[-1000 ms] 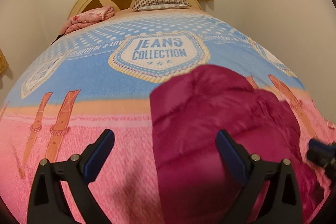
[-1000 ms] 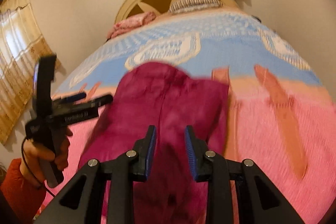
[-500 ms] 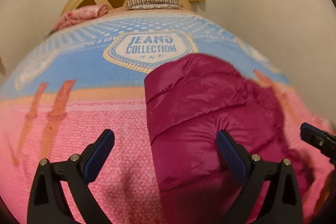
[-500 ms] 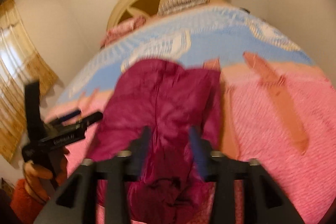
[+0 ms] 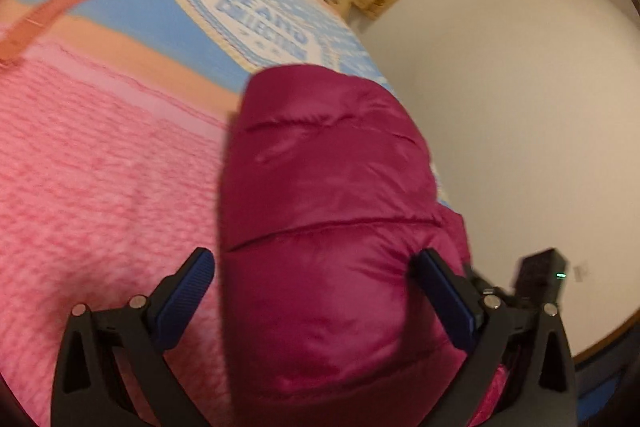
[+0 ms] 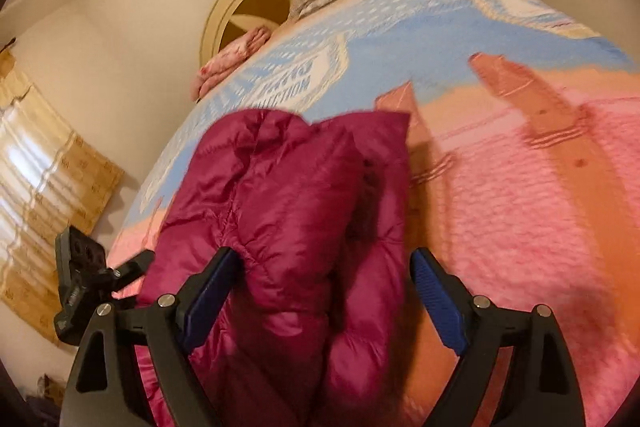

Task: Fold large clothes

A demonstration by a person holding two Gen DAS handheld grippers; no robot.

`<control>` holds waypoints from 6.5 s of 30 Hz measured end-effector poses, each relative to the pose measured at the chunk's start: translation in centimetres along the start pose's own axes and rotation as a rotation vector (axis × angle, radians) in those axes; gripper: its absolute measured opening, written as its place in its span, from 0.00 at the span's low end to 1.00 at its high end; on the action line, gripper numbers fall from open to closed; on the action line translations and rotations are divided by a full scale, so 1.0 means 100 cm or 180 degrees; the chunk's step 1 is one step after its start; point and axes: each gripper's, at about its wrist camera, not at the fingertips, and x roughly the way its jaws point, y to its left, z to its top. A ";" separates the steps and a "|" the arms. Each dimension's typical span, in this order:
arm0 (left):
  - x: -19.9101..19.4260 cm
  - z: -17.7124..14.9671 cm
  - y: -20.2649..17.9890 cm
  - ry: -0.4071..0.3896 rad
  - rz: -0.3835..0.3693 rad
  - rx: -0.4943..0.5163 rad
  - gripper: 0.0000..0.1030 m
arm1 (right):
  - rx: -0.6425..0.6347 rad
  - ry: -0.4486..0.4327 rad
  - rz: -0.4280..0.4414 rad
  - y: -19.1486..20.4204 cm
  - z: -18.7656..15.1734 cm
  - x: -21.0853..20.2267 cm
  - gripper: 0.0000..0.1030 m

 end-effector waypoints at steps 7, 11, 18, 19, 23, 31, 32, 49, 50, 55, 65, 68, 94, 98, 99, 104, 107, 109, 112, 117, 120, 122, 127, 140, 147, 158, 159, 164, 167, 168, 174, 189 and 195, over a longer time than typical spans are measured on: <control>0.023 0.004 -0.015 0.0134 -0.0126 0.0509 1.00 | -0.0183 0.0093 0.0104 0.004 -0.005 0.023 0.85; 0.024 0.007 -0.012 0.0117 -0.0212 0.0510 1.00 | -0.0226 0.0235 0.0291 0.007 -0.005 0.036 0.69; 0.020 0.002 -0.017 0.0097 -0.0121 0.0538 0.76 | -0.0046 0.0396 0.0358 0.017 -0.011 0.047 0.40; 0.016 -0.001 -0.020 0.0095 -0.0115 0.0562 0.74 | -0.0013 0.0387 0.0350 0.018 -0.014 0.043 0.39; -0.001 -0.018 -0.025 0.0100 -0.0132 0.0547 0.69 | 0.0019 0.0360 0.0279 0.031 -0.032 0.023 0.33; -0.038 -0.061 -0.089 0.0119 -0.0258 0.0930 0.68 | 0.0148 0.0101 0.0308 0.045 -0.069 -0.053 0.29; -0.039 -0.062 -0.096 0.0122 -0.0292 0.0957 0.68 | 0.0194 0.0021 0.0309 0.042 -0.073 -0.069 0.29; -0.020 -0.169 -0.301 0.0632 -0.1104 0.1842 0.68 | 0.0493 -0.1093 -0.0438 -0.033 -0.138 -0.328 0.29; -0.013 -0.176 -0.312 0.0683 -0.1131 0.1891 0.68 | 0.0530 -0.1169 -0.0501 -0.042 -0.144 -0.342 0.29; 0.016 -0.213 -0.362 0.0875 -0.1142 0.2129 0.68 | 0.0759 -0.1377 -0.0712 -0.087 -0.165 -0.393 0.29; 0.086 -0.249 -0.406 0.1189 -0.0872 0.2311 0.68 | 0.1080 -0.1402 -0.1042 -0.176 -0.179 -0.441 0.29; 0.104 -0.259 -0.408 0.1282 -0.0711 0.2363 0.68 | 0.1173 -0.1319 -0.1112 -0.200 -0.179 -0.436 0.29; 0.141 -0.308 -0.406 0.1269 0.0258 0.2623 1.00 | 0.1695 -0.1151 -0.0638 -0.307 -0.206 -0.419 0.30; 0.134 -0.316 -0.412 0.1128 0.0287 0.2841 1.00 | 0.1752 -0.1201 -0.0882 -0.288 -0.218 -0.442 0.34; 0.129 -0.319 -0.414 0.1061 0.0313 0.2899 1.00 | 0.1719 -0.1252 -0.1043 -0.278 -0.220 -0.453 0.34; 0.112 -0.329 -0.419 0.0947 0.0374 0.2974 1.00 | 0.1093 -0.1574 -0.1912 -0.217 -0.206 -0.511 0.34; 0.099 -0.332 -0.421 0.0889 0.0387 0.3000 1.00 | 0.0662 -0.1476 -0.1978 -0.188 -0.176 -0.510 0.33; 0.100 -0.327 -0.424 0.0856 0.0402 0.3068 1.00 | 0.0505 -0.1363 -0.1940 -0.181 -0.158 -0.497 0.32; 0.087 -0.327 -0.425 0.0831 0.0403 0.3109 1.00 | 0.0612 -0.1079 -0.2056 -0.197 -0.138 -0.464 0.32; 0.072 -0.334 -0.426 0.0733 0.0407 0.3216 1.00 | 0.1054 -0.0818 -0.2183 -0.241 -0.151 -0.439 0.32; 0.076 -0.335 -0.426 0.0754 0.0384 0.3204 1.00 | 0.1252 -0.0832 -0.2142 -0.256 -0.163 -0.432 0.31; 0.083 -0.336 -0.427 0.0758 0.0381 0.3202 1.00 | 0.1302 -0.0875 -0.2124 -0.262 -0.169 -0.430 0.31; 0.088 -0.341 -0.427 0.0729 0.0417 0.3245 1.00 | 0.1234 -0.1013 -0.2341 -0.262 -0.186 -0.425 0.30; 0.052 -0.339 -0.414 0.0783 0.0379 0.3248 1.00 | 0.1051 -0.1031 -0.2840 -0.228 -0.185 -0.401 0.31; 0.000 -0.343 -0.400 0.0615 0.0410 0.3385 1.00 | 0.1023 -0.0985 -0.3086 -0.188 -0.201 -0.408 0.54; -0.012 -0.355 -0.381 0.0730 0.0515 0.3372 1.00 | 0.1279 -0.1137 -0.2885 -0.117 -0.270 -0.425 0.68; -0.015 -0.356 -0.381 0.0734 0.0520 0.3373 1.00 | 0.1296 -0.1104 -0.2860 -0.111 -0.274 -0.425 0.68; -0.038 -0.358 -0.375 0.0572 0.0477 0.3463 1.00 | 0.1239 -0.1047 -0.2802 -0.084 -0.291 -0.446 0.68; -0.062 -0.360 -0.375 0.0444 0.0435 0.3420 1.00 | 0.1137 -0.1157 -0.2748 -0.060 -0.307 -0.466 0.68; -0.072 -0.360 -0.375 0.0390 0.0394 0.3400 1.00 | 0.1073 -0.1220 -0.2751 -0.047 -0.312 -0.473 0.68; -0.126 -0.364 -0.383 0.0061 0.0162 0.3416 1.00 | 0.0809 -0.1563 -0.2884 0.007 -0.332 -0.505 0.69; -0.239 -0.349 -0.404 -0.1050 -0.0235 0.3257 1.00 | 0.0372 -0.2532 -0.3003 0.088 -0.323 -0.569 0.76; -0.252 -0.352 -0.407 -0.1297 -0.0289 0.3252 1.00 | 0.0022 -0.2958 -0.3165 0.129 -0.330 -0.581 0.82</control>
